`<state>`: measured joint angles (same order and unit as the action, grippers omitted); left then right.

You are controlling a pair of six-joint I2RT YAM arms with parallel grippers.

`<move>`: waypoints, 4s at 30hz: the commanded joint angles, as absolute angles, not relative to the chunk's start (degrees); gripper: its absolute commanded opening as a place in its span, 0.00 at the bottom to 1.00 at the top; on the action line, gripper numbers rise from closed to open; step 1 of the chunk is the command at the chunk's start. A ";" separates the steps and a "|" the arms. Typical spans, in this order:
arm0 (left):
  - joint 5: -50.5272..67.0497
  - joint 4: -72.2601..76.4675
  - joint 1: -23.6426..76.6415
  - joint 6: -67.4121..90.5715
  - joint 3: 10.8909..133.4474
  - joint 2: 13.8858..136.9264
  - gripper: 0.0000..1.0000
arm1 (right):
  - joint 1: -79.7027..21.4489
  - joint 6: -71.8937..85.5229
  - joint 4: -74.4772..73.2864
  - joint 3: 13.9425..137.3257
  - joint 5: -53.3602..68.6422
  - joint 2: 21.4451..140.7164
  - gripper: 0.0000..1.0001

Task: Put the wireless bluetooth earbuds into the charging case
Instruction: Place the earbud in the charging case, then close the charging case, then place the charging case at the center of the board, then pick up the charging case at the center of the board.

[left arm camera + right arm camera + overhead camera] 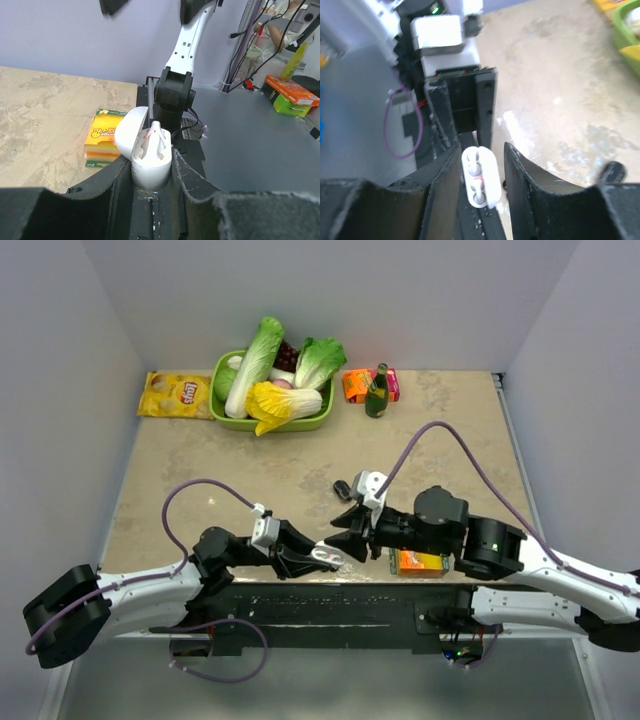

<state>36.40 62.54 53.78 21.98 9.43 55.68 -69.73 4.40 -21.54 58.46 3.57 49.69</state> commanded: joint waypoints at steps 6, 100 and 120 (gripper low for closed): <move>35.77 67.32 54.05 21.97 8.35 53.97 0.00 | -69.70 10.55 -22.40 58.36 -16.96 49.38 0.16; -15.81 11.00 23.99 42.09 29.80 71.57 1.00 | -69.70 25.30 -8.00 36.13 -40.41 49.48 0.69; -2.98 30.59 33.47 41.32 7.88 48.58 0.95 | -43.52 29.79 8.09 35.06 -17.41 66.87 0.57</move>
